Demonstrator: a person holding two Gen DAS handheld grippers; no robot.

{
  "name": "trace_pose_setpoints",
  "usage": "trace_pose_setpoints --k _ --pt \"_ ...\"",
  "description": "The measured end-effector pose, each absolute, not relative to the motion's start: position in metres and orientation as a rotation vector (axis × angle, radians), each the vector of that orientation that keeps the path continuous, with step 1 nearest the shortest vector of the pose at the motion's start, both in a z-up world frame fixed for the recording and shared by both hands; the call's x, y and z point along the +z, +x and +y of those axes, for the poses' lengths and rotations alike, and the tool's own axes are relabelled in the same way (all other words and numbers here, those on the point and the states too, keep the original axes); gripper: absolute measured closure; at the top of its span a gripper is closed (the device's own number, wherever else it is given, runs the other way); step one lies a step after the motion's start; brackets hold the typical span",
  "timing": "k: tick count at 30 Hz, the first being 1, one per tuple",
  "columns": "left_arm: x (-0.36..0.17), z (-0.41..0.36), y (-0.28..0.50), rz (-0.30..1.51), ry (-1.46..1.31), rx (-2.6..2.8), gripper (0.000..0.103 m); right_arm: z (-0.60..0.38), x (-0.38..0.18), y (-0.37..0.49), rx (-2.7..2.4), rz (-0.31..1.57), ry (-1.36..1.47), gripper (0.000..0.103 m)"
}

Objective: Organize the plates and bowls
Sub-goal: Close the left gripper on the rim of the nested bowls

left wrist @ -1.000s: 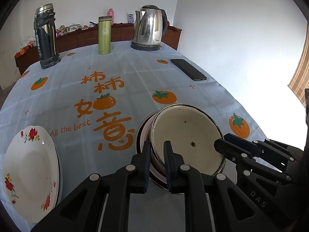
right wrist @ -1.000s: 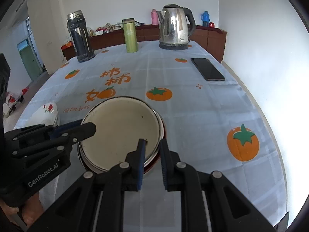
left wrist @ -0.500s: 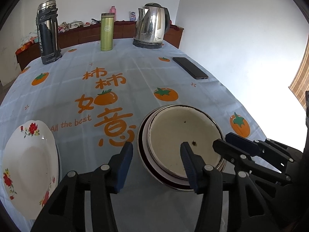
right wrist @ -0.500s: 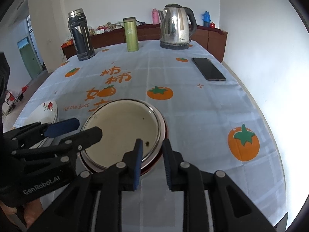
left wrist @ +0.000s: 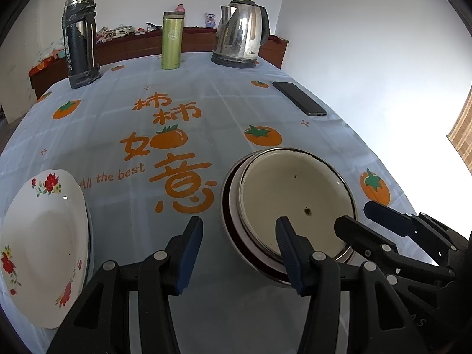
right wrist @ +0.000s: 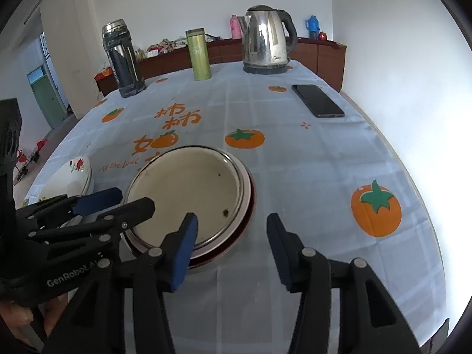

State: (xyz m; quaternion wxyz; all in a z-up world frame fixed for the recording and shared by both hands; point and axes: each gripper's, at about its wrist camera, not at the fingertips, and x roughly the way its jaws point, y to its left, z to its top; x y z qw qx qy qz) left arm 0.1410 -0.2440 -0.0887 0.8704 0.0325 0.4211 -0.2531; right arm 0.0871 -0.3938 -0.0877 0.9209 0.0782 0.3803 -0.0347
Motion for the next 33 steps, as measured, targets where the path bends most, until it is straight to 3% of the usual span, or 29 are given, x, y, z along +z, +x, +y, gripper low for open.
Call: trace_pose_setpoints --k 22,33 --pt "-0.082 -0.240 0.139 0.845 0.076 -0.495 0.049 -0.406 -0.082 0.082 -0.087 0.707 0.226 0.052" --pt "-0.086 -0.246 0.147 0.930 0.092 -0.496 0.049 -0.410 -0.085 0.102 -0.067 0.775 0.238 0.065"
